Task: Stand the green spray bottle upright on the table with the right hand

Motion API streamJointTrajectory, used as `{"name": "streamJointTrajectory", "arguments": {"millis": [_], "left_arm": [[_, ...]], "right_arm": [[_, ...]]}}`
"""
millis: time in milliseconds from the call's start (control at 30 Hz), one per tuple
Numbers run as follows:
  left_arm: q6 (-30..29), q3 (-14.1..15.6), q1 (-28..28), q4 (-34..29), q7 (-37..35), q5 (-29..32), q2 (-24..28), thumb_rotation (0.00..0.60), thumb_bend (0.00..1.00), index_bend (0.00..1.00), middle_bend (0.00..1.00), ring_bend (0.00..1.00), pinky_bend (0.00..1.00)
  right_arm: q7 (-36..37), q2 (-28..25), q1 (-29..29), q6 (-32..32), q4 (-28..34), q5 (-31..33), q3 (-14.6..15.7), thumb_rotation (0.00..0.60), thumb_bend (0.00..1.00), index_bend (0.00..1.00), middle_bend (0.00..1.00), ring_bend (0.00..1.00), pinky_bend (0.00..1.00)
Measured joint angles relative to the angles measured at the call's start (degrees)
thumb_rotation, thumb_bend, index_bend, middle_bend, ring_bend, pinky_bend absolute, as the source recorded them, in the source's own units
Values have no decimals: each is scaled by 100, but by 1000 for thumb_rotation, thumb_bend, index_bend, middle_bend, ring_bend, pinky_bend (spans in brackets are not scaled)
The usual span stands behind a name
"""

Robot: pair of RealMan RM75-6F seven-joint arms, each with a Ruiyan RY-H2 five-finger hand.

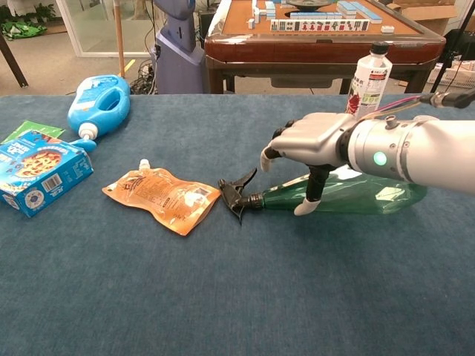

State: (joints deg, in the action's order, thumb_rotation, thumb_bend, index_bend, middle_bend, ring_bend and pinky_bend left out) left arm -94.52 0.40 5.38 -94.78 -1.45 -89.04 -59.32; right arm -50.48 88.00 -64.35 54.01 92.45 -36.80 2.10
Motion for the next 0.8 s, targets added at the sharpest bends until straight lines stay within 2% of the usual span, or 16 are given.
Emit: {"name": "streamJointTrajectory", "arguments": {"millis": [400, 800], "left_arm": [[24, -7, 8, 58, -40, 34, -21, 600, 255, 193, 10, 44, 44], [28, -8, 15, 100, -70, 35, -32, 600, 255, 193, 10, 44, 44]], "right_arm": [[-329, 242, -56, -108, -394, 270, 95, 444, 214, 317, 172, 0, 0], [-399, 338, 0, -135, -595, 149, 176, 450, 481, 519, 251, 6, 0]]}}
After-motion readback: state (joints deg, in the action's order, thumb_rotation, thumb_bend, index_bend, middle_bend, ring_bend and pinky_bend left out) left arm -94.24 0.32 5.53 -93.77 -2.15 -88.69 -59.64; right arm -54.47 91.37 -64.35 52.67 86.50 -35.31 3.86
